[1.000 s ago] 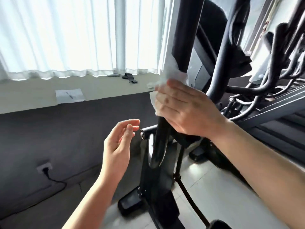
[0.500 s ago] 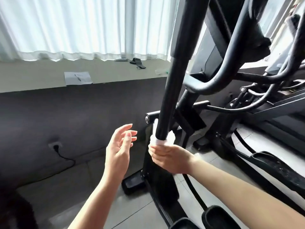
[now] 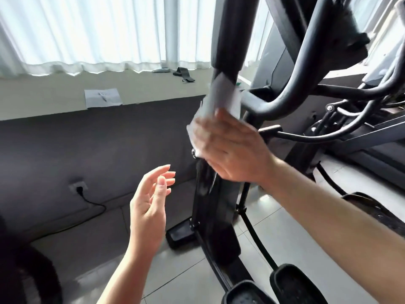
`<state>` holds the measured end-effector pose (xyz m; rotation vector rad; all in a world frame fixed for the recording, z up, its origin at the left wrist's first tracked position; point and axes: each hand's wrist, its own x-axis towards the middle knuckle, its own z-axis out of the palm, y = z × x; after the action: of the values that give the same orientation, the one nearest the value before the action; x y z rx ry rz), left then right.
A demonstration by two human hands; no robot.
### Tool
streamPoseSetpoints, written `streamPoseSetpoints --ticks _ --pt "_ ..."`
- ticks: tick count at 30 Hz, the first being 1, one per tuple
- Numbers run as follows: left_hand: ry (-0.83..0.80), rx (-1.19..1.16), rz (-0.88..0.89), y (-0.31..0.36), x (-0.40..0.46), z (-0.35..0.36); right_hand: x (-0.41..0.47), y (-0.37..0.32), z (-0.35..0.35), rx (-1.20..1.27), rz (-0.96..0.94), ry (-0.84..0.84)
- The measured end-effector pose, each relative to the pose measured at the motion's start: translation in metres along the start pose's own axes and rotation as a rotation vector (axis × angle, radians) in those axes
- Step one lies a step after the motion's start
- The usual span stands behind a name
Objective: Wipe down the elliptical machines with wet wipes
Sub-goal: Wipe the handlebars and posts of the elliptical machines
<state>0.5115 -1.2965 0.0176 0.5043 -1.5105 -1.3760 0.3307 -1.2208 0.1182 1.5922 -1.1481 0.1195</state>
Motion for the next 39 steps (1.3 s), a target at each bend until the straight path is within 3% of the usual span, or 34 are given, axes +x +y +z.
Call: streamPoseSetpoints --ticks 8,11,14,18,21,23,25,31,35,39 --pt "0.044 0.091 -0.079 -0.013 -0.024 -0.012 -0.098 -0.09 0.055 -0.072 -0.437 -0.455" --pt "0.02 0.123 -0.089 -0.019 -0.04 -0.008 -0.12 -0.102 0.051 0.019 -0.356 -0.546" --pt "-0.074 0.172 -0.113 -0.032 -0.061 0.006 -0.143 -0.109 0.029 0.338 0.056 -0.458" --pt "-0.366 0.22 -0.24 -0.057 -0.096 0.038 -0.161 -0.13 -0.031 0.734 0.877 -0.422" --pt "-0.699 0.129 -0.398 -0.07 -0.108 0.067 -0.167 -0.14 -0.081 0.969 1.489 -0.307" --pt "-0.975 0.017 -0.526 -0.068 -0.107 0.095 -0.169 -0.149 -0.114 1.023 1.793 -0.158" --pt "-1.149 -0.108 -0.612 -0.059 -0.11 0.126 -0.176 -0.162 -0.147 0.827 1.947 -0.042" --pt "-1.678 -0.233 -0.558 -0.024 -0.187 0.193 -0.184 -0.205 -0.257 -0.02 2.224 0.096" --pt "-1.796 -0.231 -0.571 0.01 -0.274 0.198 -0.179 -0.243 -0.328 -0.401 2.39 0.25" --pt "-1.858 -0.216 -0.582 0.039 -0.349 0.207 -0.185 -0.279 -0.399 -0.628 2.483 0.208"
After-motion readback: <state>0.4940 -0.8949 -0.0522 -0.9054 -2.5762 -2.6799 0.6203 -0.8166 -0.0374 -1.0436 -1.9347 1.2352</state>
